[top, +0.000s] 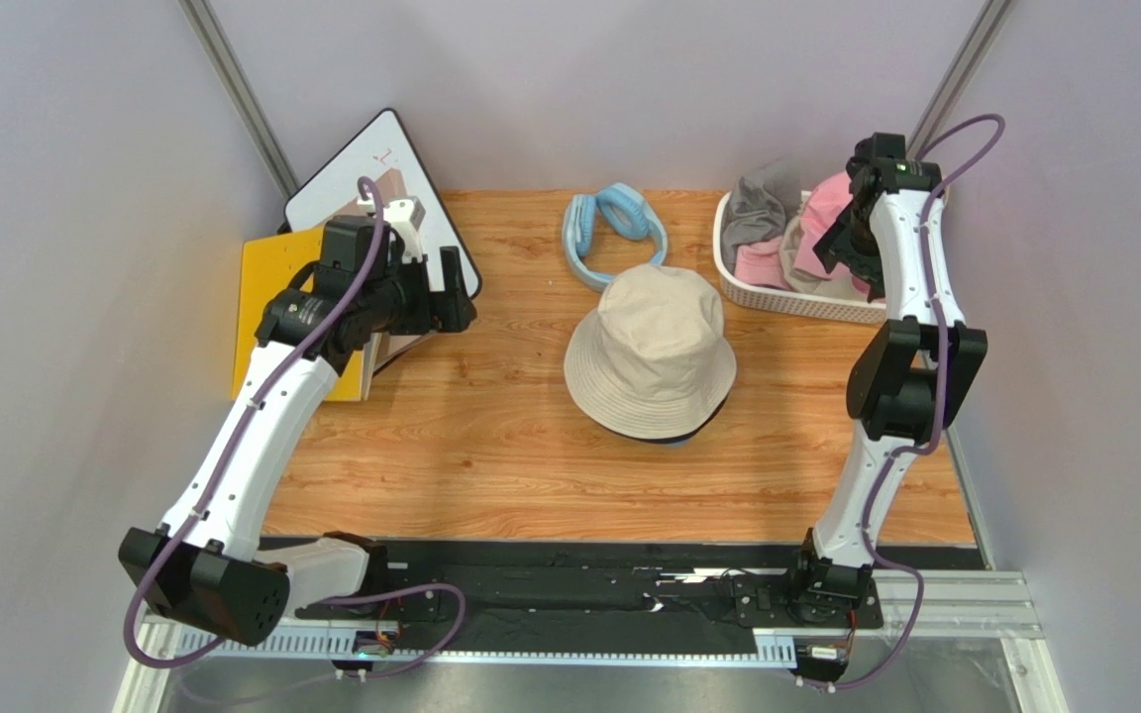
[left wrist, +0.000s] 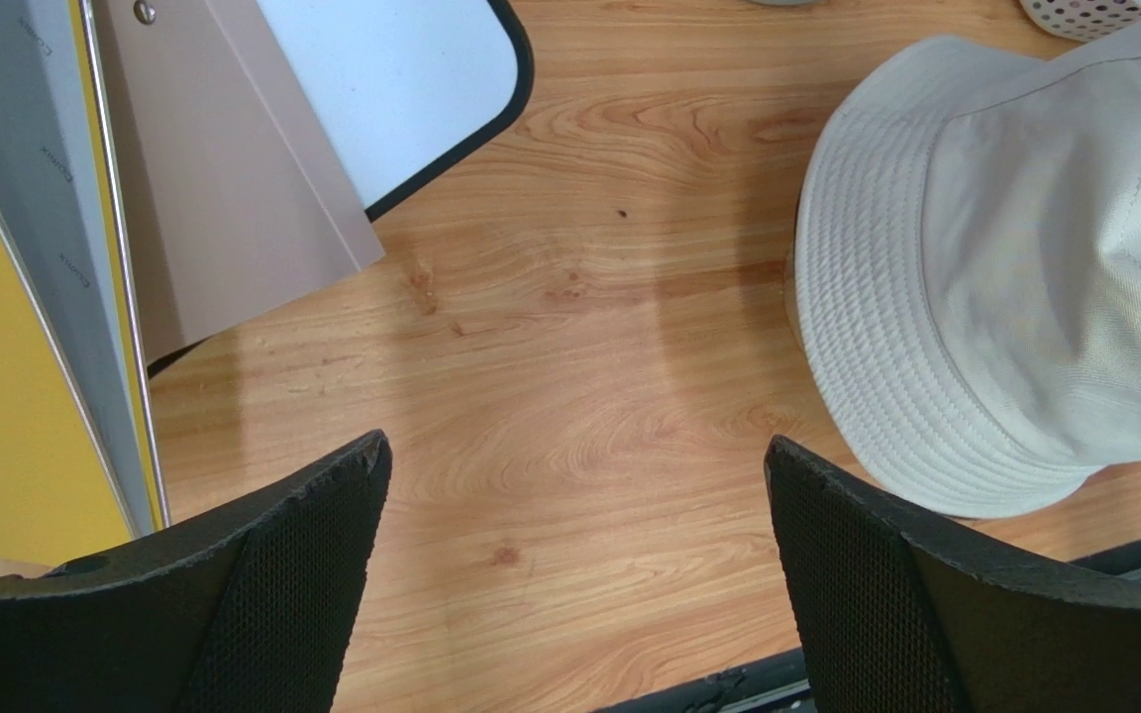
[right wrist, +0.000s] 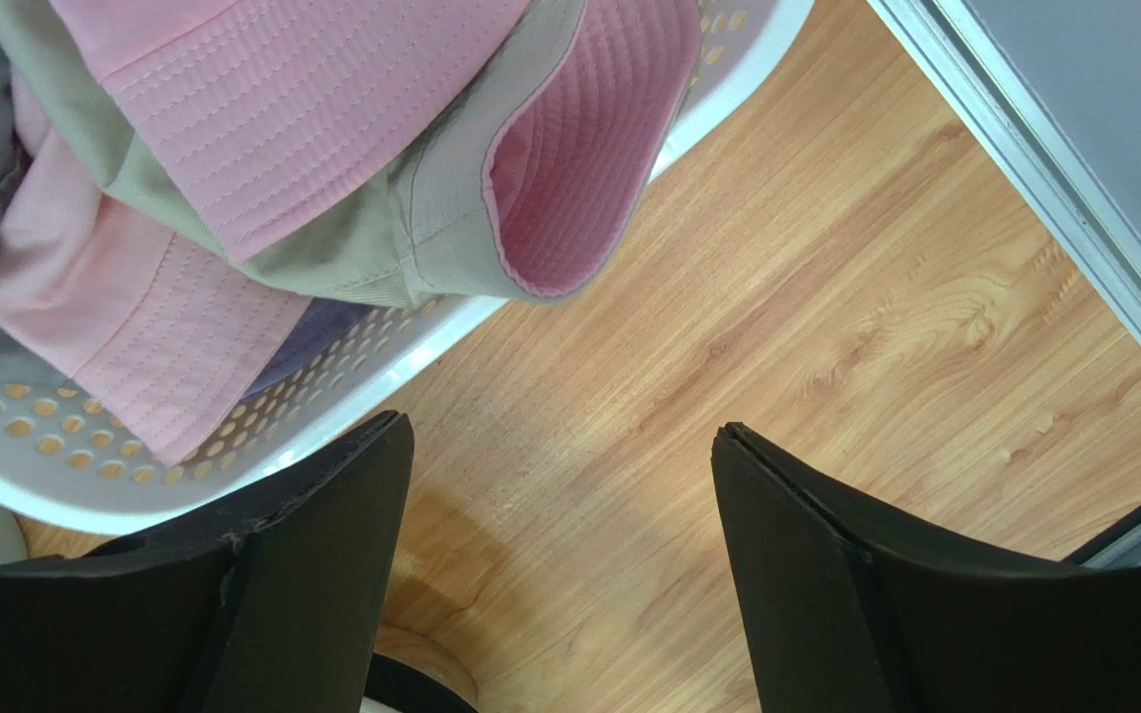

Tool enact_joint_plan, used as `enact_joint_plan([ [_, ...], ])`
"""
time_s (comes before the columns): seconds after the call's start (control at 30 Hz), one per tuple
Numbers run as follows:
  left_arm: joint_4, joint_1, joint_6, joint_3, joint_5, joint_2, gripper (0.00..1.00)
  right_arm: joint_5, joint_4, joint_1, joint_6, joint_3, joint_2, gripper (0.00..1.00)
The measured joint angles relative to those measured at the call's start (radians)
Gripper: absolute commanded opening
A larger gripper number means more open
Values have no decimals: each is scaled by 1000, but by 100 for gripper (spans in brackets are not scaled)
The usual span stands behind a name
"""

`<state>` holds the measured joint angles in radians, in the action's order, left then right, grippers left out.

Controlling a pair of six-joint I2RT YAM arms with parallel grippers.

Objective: Stack the hats
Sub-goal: Pick up the hat from the bin.

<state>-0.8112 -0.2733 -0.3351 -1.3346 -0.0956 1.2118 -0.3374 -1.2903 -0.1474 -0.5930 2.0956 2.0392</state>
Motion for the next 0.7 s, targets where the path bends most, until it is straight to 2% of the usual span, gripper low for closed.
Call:
enact_joint_plan([
  [0.2,-4,0,1,0,0,0,99,23,8,-25,-3,20,71,77],
  [0.47,2,0,0,0,-2,11,99,33,57,-32,-28,13,97,65],
  [0.63,2,0,0,0,-5,21,100,25,137,-31,-76,-72,92,62],
  [0.7,2,0,2,0,-5,21,100,18,147,-29,-90,-84,92,53],
])
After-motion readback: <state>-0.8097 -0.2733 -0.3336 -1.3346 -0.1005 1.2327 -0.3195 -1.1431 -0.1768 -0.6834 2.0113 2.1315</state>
